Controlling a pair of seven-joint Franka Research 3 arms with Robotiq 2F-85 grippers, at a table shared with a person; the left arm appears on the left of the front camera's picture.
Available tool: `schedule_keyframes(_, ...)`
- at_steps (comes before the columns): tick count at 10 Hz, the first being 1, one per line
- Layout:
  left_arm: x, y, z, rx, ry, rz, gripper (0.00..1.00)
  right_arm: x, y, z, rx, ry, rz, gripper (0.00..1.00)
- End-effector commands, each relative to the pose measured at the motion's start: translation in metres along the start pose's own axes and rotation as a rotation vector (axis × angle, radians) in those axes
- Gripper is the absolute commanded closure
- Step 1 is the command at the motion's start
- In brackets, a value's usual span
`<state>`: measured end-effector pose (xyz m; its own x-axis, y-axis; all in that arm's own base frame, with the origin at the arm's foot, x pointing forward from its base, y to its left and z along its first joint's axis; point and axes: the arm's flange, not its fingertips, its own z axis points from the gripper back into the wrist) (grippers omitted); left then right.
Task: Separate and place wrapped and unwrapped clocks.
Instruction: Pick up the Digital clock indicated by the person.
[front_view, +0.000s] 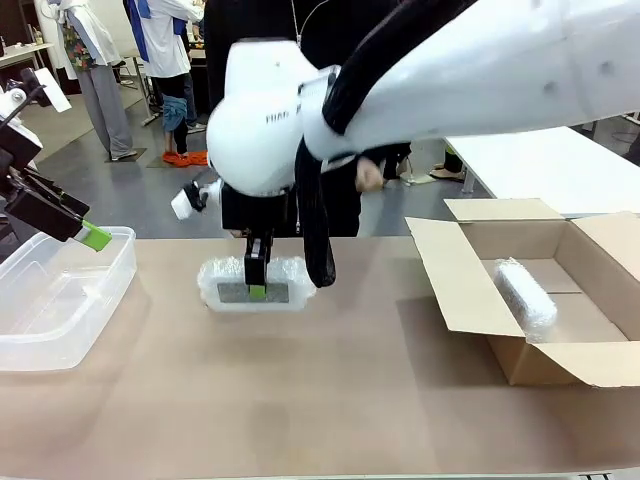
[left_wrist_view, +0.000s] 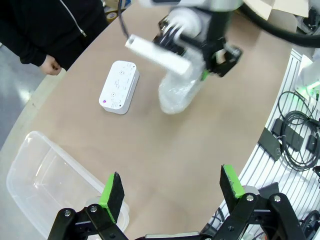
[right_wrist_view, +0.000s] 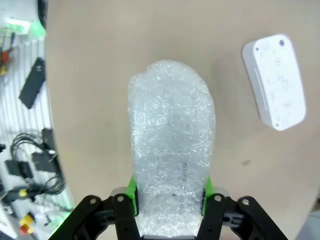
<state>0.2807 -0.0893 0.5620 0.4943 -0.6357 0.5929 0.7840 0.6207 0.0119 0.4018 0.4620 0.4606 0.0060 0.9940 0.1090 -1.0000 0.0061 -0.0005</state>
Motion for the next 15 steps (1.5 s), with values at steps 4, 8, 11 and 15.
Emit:
schedule_keyframes(4,-0.001,0.000,0.000,-0.014,-0.006,0.003,0.00,-0.024,0.050,0.048,-0.061,-0.033,0.020,1.00)
schedule_keyframes(8,-0.001,0.000,0.000,-0.014,-0.006,0.003,0.00,-0.014,0.047,0.056,-0.048,-0.015,0.003,1.00)
schedule_keyframes(11,-0.001,0.000,0.000,-0.014,-0.006,0.003,0.00,-0.014,0.047,0.056,-0.048,-0.015,0.003,1.00)
schedule_keyframes(15,-0.001,0.000,0.000,-0.014,-0.006,0.003,0.00,-0.014,0.047,0.056,-0.048,-0.015,0.003,1.00)
